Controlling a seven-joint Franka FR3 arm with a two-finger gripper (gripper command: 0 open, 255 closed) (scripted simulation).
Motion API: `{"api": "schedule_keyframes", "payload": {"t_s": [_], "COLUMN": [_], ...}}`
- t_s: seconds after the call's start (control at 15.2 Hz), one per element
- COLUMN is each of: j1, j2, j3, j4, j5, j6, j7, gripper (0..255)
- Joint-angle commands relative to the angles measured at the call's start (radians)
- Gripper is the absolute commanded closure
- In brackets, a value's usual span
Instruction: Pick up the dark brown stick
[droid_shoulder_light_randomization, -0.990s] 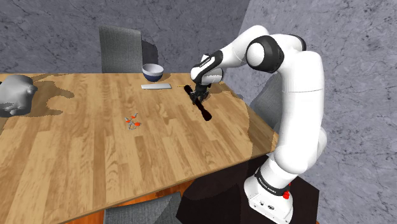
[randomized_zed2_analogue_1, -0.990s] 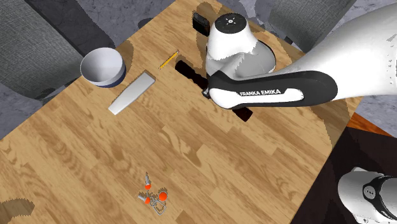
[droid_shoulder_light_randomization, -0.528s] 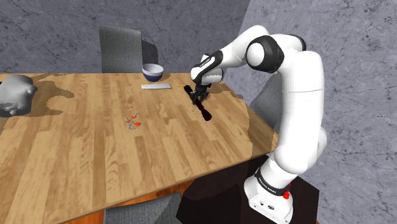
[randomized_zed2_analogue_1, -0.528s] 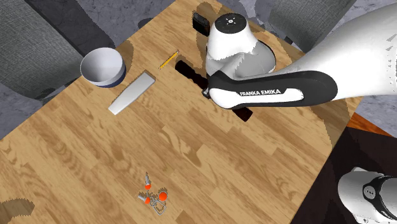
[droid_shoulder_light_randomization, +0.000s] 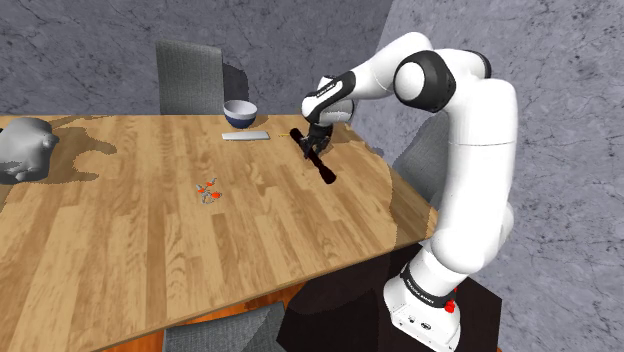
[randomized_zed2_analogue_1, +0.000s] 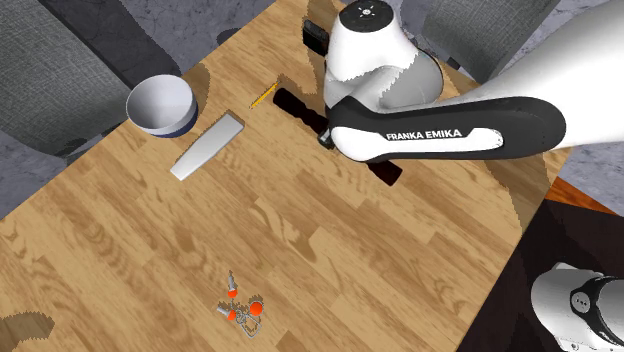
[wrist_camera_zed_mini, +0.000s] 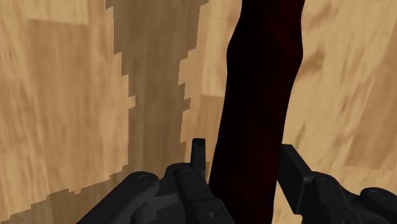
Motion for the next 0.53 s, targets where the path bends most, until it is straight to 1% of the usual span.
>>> {"api": "schedule_keyframes", "payload": {"t_s": [0.0,0.46], "j1": [0.005,0.013], "j2": [-0.021,-0.081], "j3": [-0.004,-0.016], "j4": [-0.001,0.011], "j5": [-0.007,-0.027], "j6": [-0.019,-0.091], "j7": [0.006,0.019], "gripper": [255,255]}}
